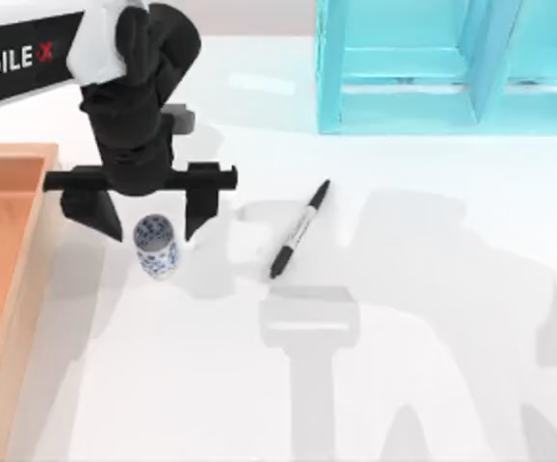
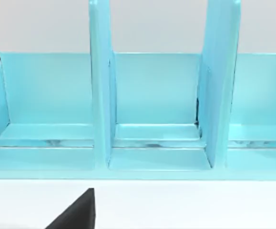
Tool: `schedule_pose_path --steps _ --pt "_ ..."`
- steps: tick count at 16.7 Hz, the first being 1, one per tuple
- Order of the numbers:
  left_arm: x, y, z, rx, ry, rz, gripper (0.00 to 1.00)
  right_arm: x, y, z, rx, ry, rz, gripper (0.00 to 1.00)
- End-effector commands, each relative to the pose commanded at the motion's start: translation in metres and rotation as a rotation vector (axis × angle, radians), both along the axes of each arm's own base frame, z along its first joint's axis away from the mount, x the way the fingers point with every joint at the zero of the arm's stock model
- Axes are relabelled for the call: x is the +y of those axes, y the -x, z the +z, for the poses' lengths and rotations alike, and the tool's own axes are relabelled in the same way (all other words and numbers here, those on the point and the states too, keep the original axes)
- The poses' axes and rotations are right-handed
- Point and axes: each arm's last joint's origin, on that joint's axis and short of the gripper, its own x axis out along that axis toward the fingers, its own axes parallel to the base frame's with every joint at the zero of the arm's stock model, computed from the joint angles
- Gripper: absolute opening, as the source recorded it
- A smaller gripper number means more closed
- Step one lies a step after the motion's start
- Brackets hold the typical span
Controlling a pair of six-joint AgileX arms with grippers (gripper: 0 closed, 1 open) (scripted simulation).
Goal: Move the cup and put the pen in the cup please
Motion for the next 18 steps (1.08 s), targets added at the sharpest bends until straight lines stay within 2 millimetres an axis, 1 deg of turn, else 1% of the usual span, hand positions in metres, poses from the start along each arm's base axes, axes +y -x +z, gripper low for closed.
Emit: schedule_pose_path --steps 1,11,12,14,16,18 --pt "0.000 0.000 0.000 0.000 0.000 0.000 1.00 0.000 0.000 0.000 0.000 0.000 0.000 1.00" --pt "0.000 -0.001 0.002 0.004 -0.002 0.004 1.00 0.000 0.000 0.000 0.000 0.000 0.000 1.00" --pt "0.000 -0.003 0.006 0.008 -0.003 0.006 1.00 0.000 0.000 0.000 0.000 0.000 0.000 1.00" --pt "-0.002 -0.007 0.020 0.015 -0.006 0.009 1.00 0.000 0.000 0.000 0.000 0.000 0.000 1.00" --pt "-0.004 -0.012 0.041 0.019 -0.007 0.009 1.00 0.000 0.000 0.000 0.000 0.000 0.000 1.00" --pt "-0.005 -0.014 0.066 0.020 -0.006 0.008 1.00 0.000 0.000 0.000 0.000 0.000 0.000 1.00"
